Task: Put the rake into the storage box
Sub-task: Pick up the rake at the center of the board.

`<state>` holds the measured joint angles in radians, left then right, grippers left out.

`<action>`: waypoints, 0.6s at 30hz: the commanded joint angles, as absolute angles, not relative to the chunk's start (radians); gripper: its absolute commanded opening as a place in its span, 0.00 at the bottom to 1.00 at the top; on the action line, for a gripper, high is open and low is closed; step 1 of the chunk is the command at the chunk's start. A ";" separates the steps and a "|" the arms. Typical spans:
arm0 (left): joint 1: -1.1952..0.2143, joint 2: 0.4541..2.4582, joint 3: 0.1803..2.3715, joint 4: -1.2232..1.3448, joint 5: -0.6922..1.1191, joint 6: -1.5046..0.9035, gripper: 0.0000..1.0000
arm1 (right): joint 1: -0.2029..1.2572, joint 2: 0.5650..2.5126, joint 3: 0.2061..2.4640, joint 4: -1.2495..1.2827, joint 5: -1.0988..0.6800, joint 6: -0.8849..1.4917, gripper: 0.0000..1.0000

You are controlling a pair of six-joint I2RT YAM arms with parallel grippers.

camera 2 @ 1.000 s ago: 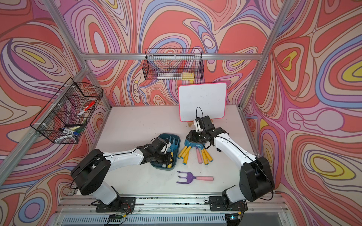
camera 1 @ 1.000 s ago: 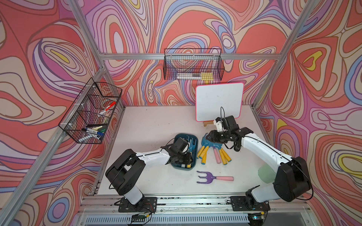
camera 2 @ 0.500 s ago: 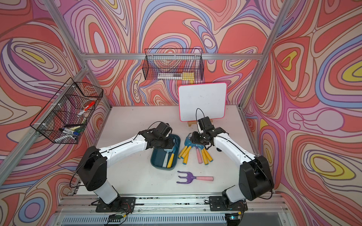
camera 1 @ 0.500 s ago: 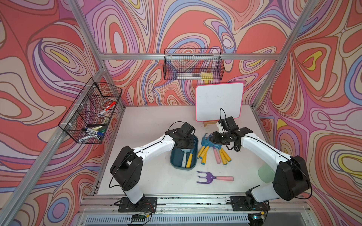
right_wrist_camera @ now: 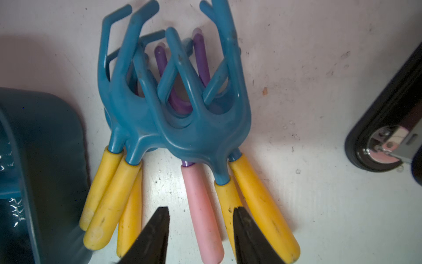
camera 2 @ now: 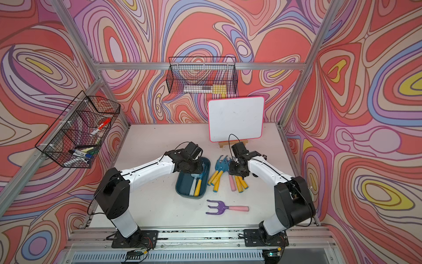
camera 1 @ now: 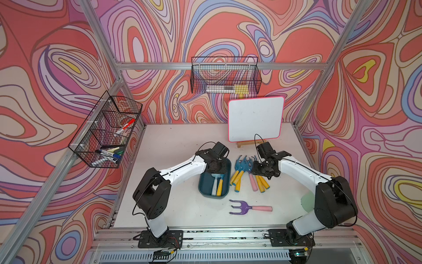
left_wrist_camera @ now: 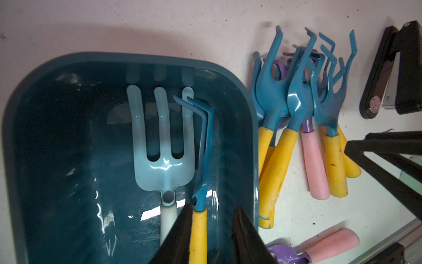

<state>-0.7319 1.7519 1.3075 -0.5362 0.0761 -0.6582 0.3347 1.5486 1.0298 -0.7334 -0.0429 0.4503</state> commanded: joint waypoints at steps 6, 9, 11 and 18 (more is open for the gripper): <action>-0.742 1.783 1.291 -0.533 0.088 -0.628 0.32 | 0.331 1.610 1.005 -0.719 -0.033 0.444 0.43; -0.742 1.805 1.287 -0.553 0.075 -0.624 0.29 | 0.330 1.615 0.995 -0.713 -0.026 0.443 0.41; -0.742 1.817 1.279 -0.552 0.068 -0.625 0.27 | 0.329 1.619 0.987 -0.708 -0.025 0.443 0.39; -0.742 1.862 1.273 -0.591 0.004 -0.618 0.23 | 0.331 1.640 0.973 -0.693 -0.036 0.435 0.35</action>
<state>-0.7410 1.8381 1.2831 -0.5442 0.0517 -0.6365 0.3344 1.6196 0.9878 -0.7109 -0.0410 0.4454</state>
